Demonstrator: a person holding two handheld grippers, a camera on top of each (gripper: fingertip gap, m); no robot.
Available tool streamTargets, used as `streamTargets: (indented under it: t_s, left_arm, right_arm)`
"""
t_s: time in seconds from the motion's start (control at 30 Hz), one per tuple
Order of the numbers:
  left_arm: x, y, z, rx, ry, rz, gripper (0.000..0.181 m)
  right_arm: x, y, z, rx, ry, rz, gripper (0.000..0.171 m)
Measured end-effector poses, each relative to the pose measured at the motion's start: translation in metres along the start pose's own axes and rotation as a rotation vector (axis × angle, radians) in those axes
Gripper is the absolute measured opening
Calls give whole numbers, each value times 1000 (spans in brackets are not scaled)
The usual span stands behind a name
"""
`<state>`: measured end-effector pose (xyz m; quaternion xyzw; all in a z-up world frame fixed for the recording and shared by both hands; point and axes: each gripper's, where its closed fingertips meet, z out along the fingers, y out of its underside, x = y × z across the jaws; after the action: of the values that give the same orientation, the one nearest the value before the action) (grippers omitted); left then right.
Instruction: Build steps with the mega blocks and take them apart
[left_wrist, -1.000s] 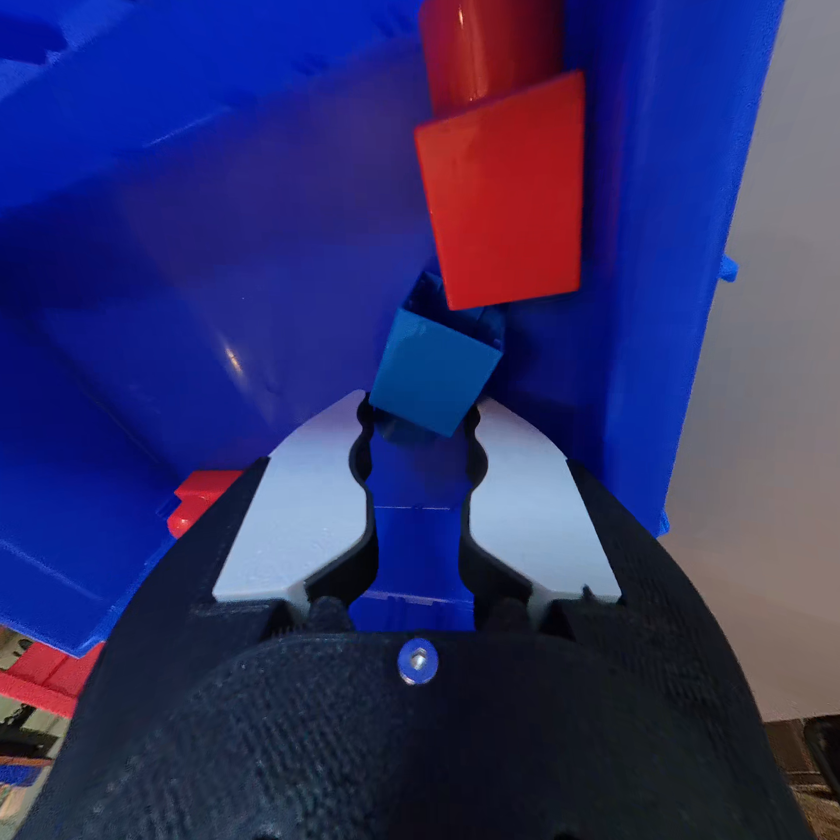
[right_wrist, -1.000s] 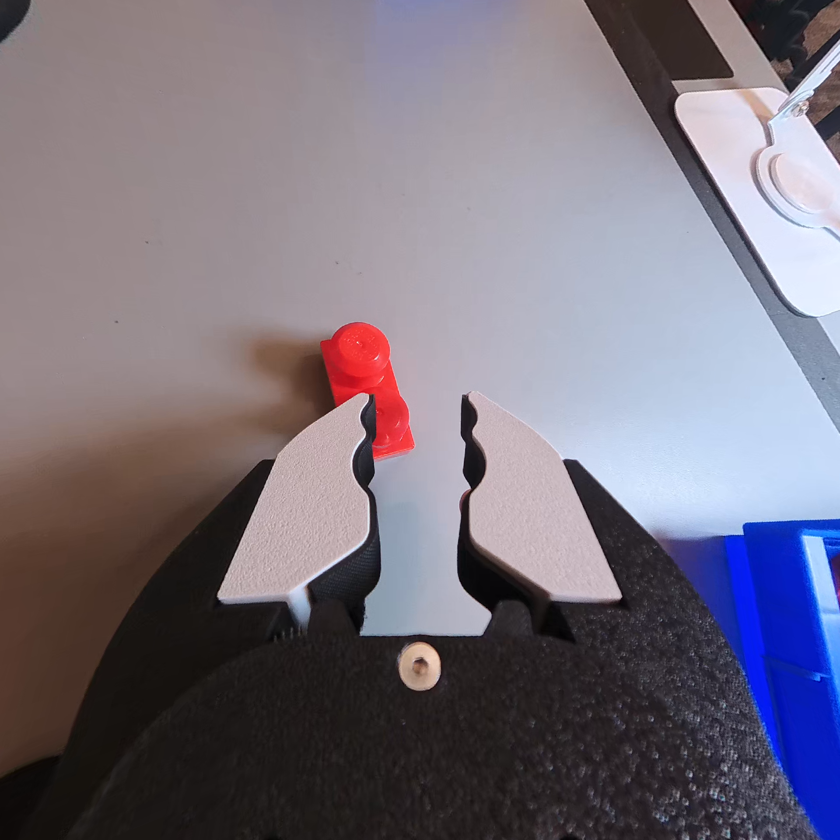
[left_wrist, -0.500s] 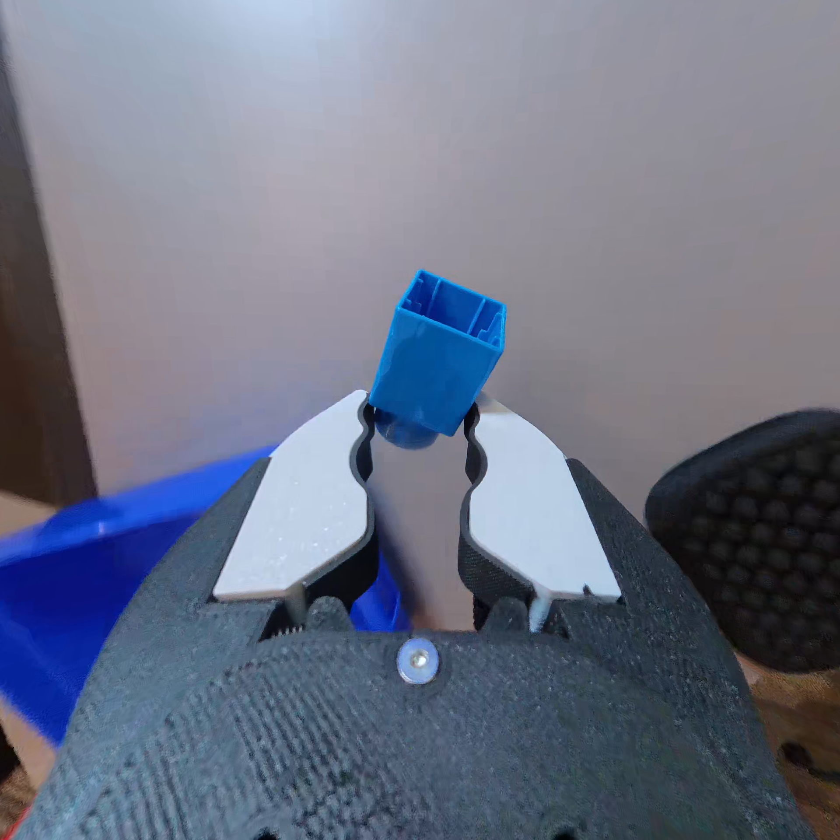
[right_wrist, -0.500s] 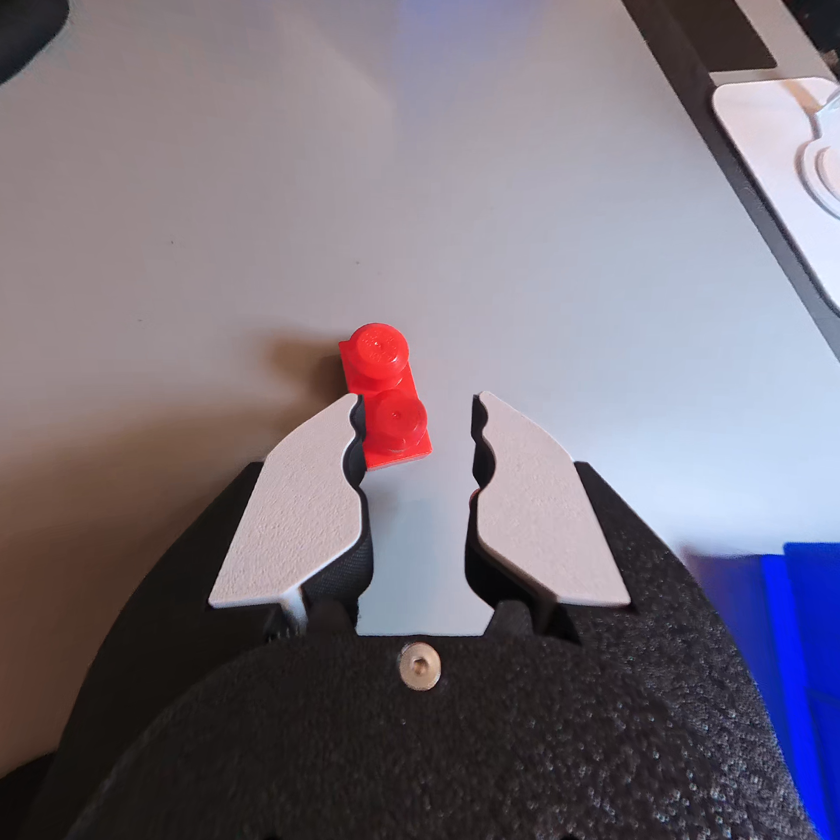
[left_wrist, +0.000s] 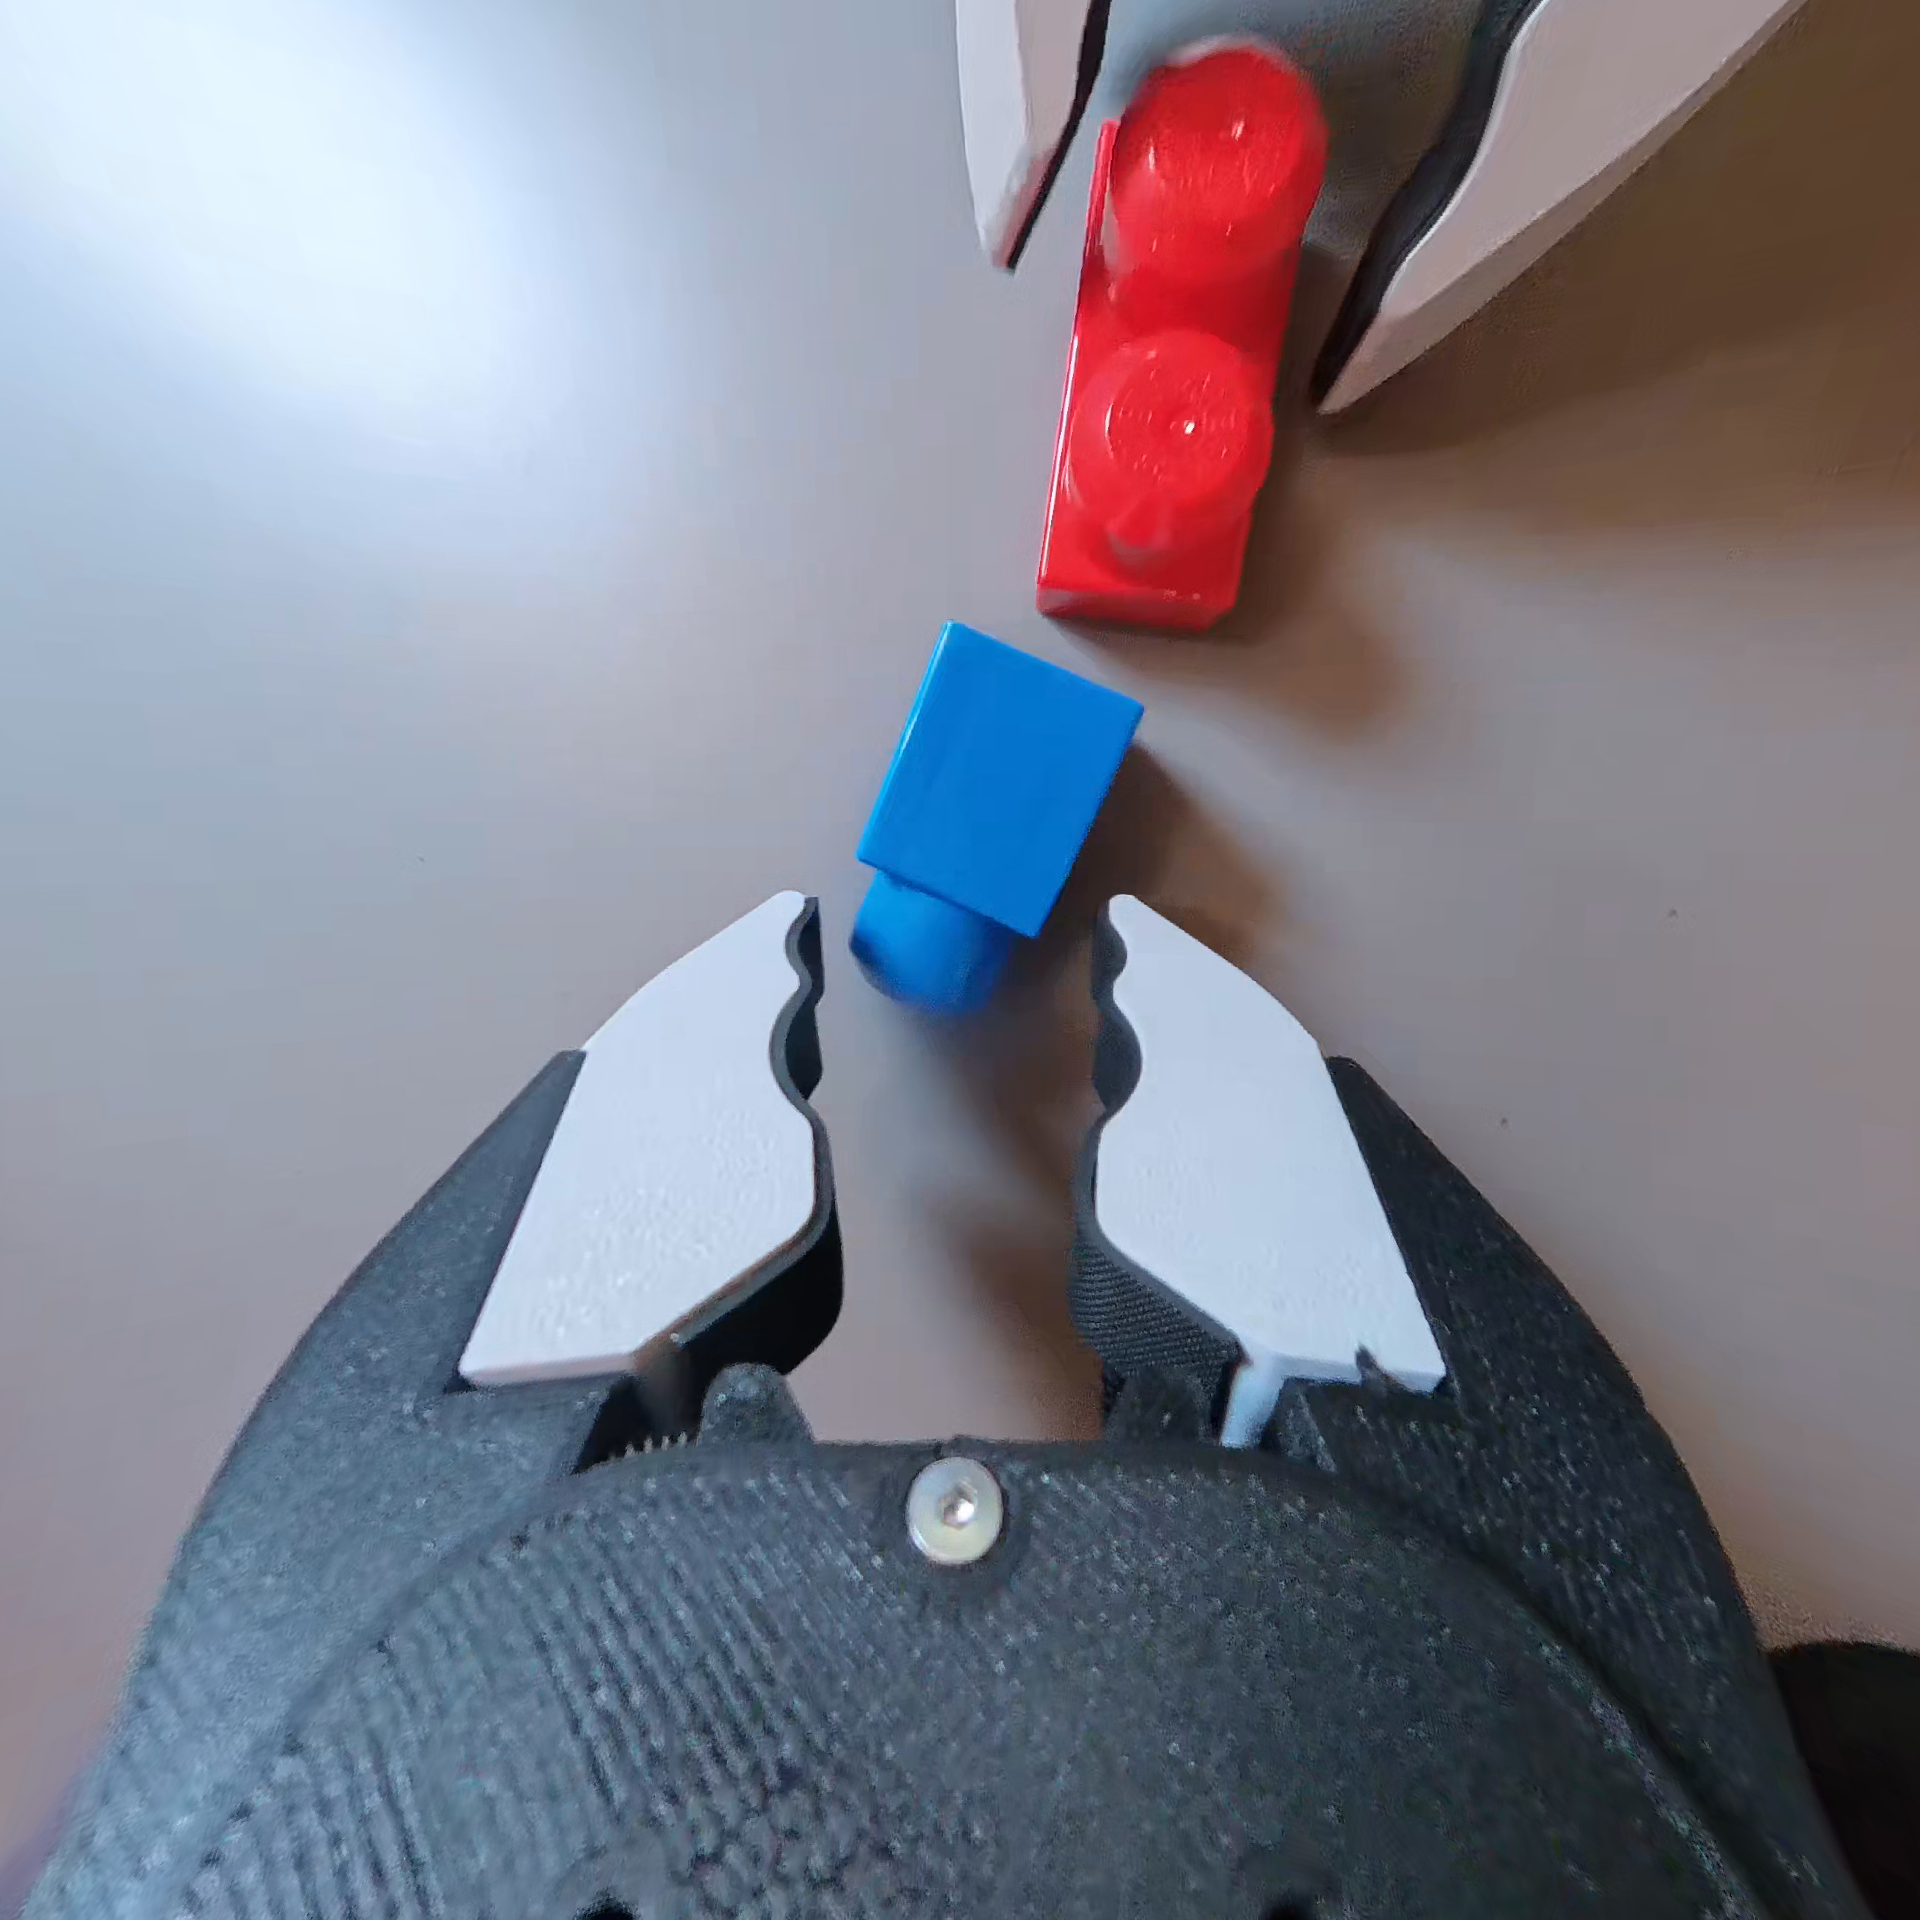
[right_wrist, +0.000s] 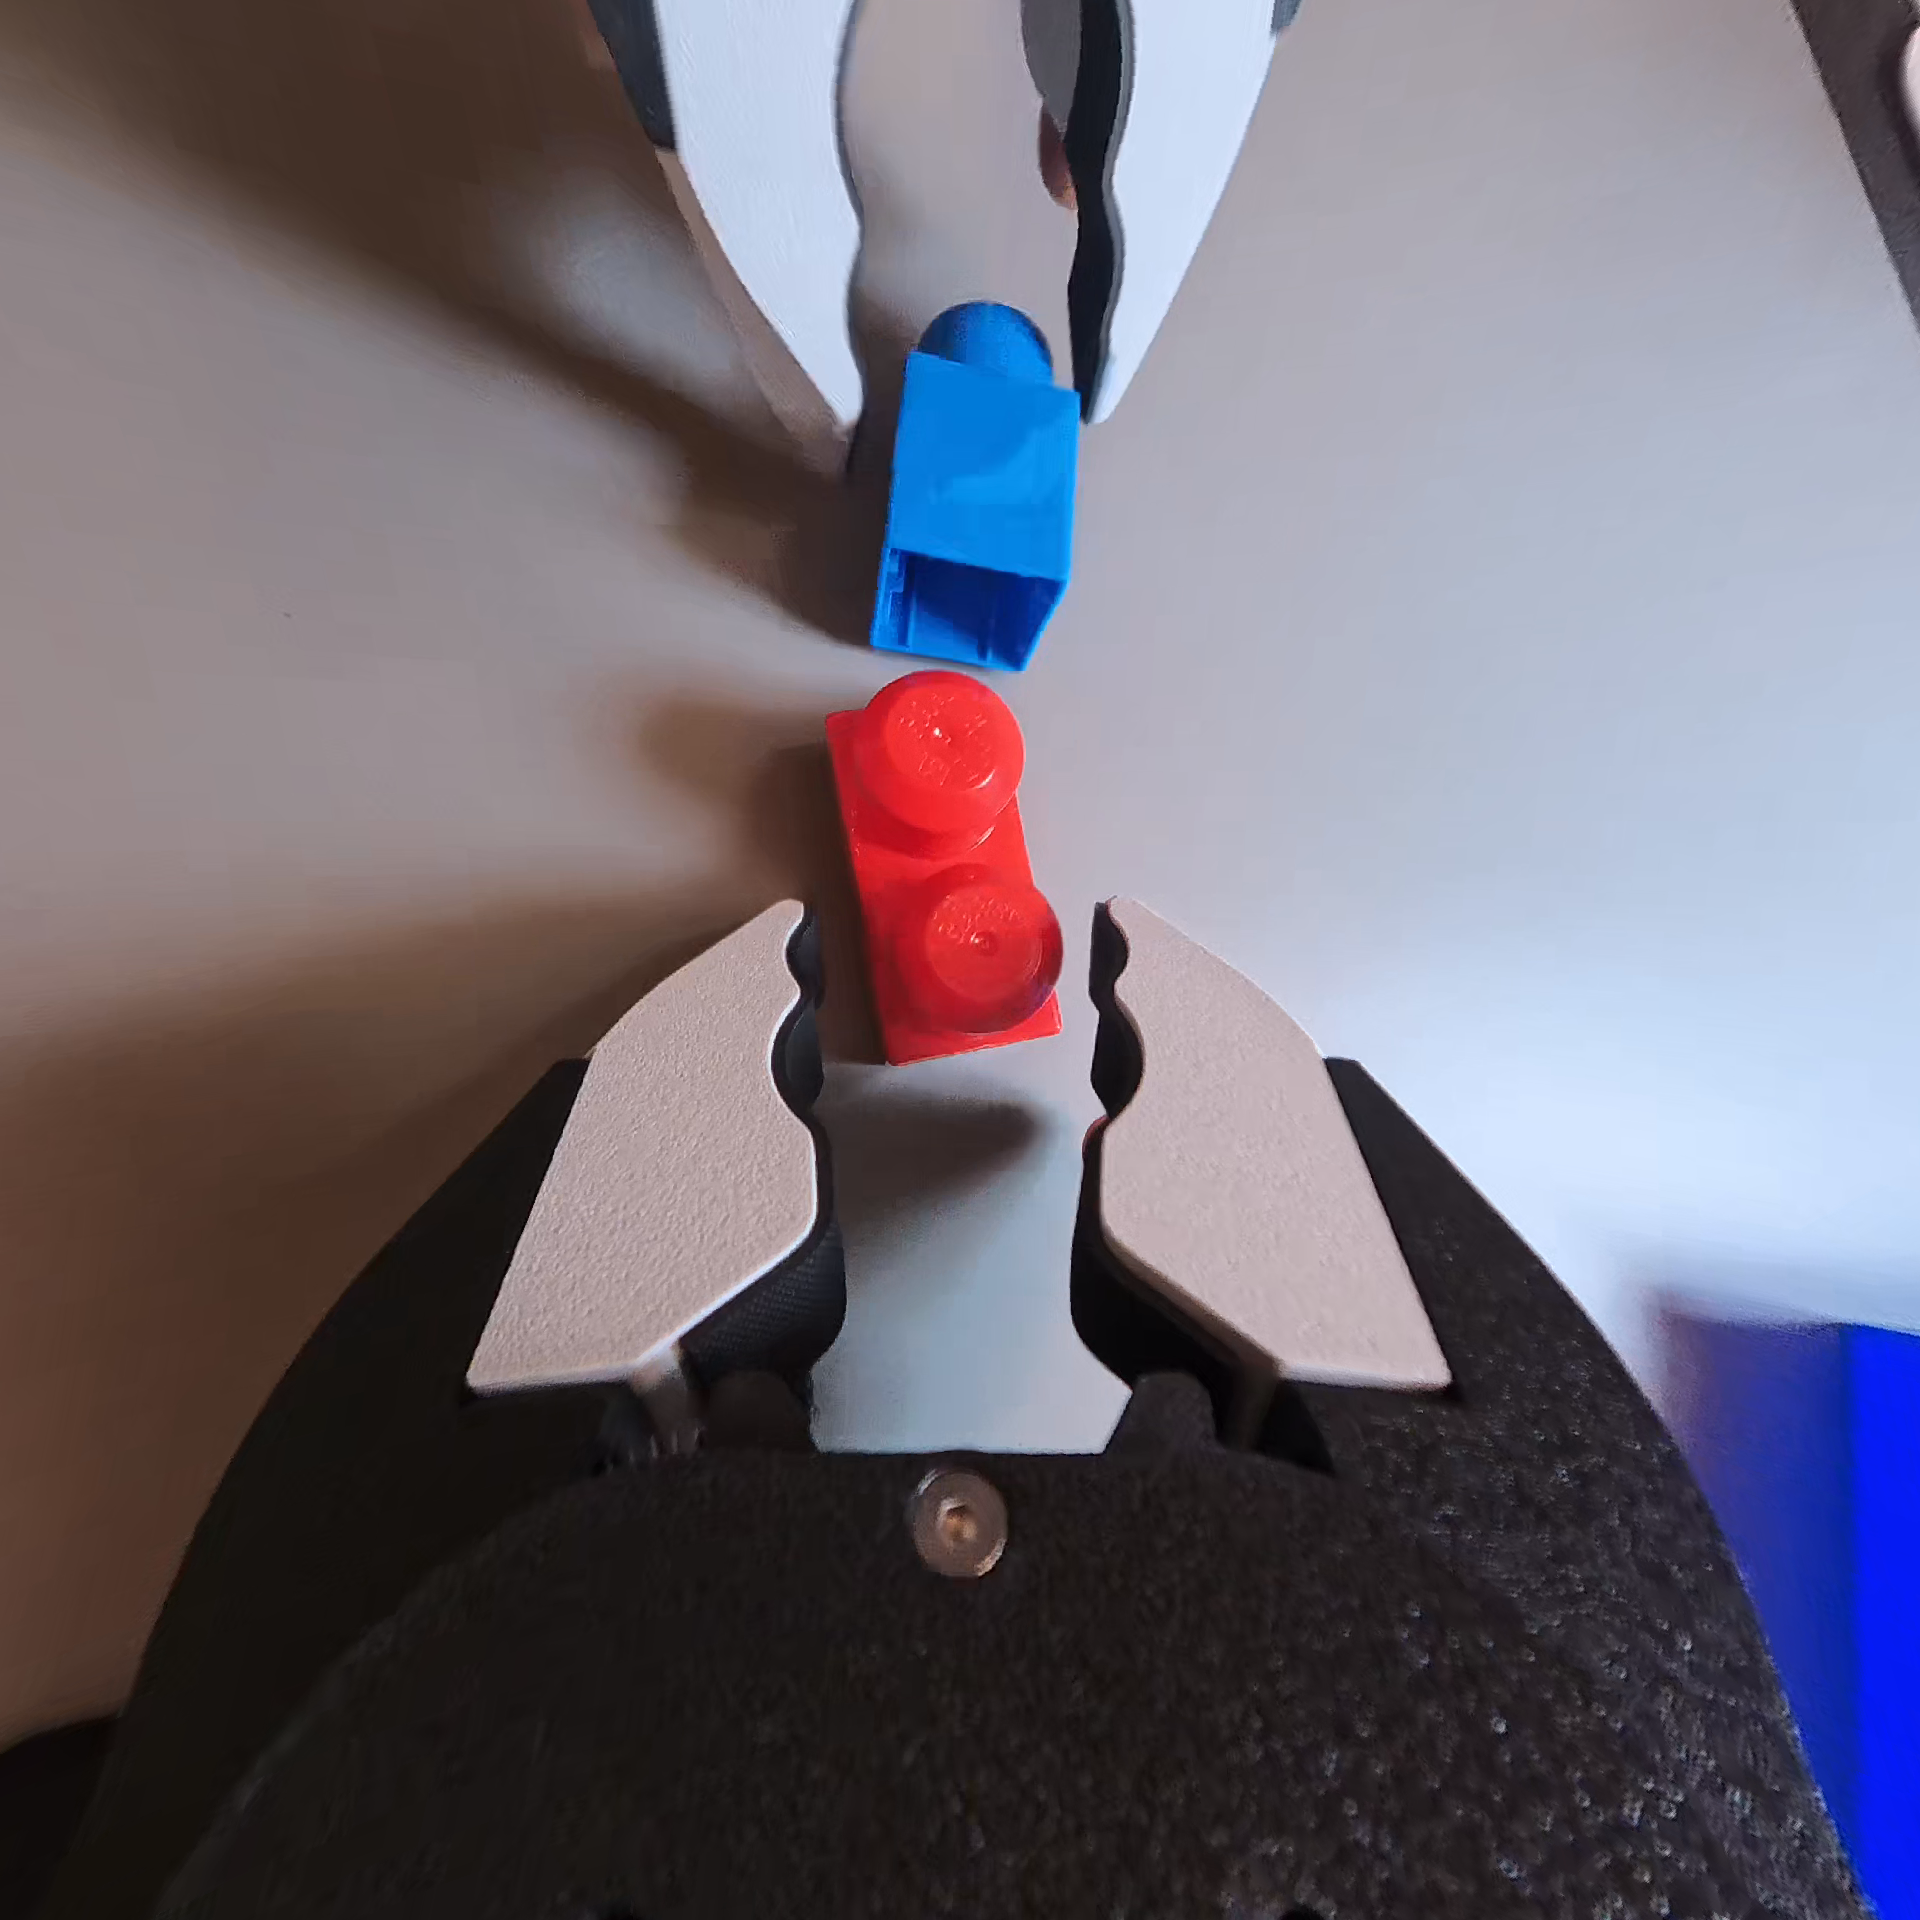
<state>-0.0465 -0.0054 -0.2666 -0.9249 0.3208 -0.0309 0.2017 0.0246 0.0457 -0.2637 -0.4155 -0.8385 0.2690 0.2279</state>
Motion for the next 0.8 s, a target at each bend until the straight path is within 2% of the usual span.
streamTargets:
  t_s: [0.07, 0.17, 0.23, 0.37, 0.47, 0.57, 0.7, 0.8]
  left_arm:
    - [2, -6, -7, 91, -30, -31, 55]
    - [12, -23, -28, 309, -55, -95, 54]
    - [23, -36, -44, 488, -35, -163, 54]
    - [40, -68, -92, 899, 37, -298, 52]
    - [50, -84, -128, 1139, 118, -350, 50]
    - [58, -90, -145, 1238, 148, -321, 46]
    - [62, -86, -144, 1217, 95, -255, 35]
    - [61, -81, -141, 1205, 93, -242, 34]
  right_arm:
    - [-1, 4, 2, -24, -1, -6, 35]
    - [-2, -5, -12, 32, -27, -4, 35]
    - [1, -31, -32, 212, -53, 75, 35]
    - [0, -98, -86, 720, -109, 182, 35]
    - [-18, -125, -108, 938, -249, 255, 35]
    - [-32, -134, -98, 952, -296, 263, 35]
    - [-40, -137, -86, 931, -326, 278, 35]
    - [-44, -136, -75, 889, -325, 262, 34]
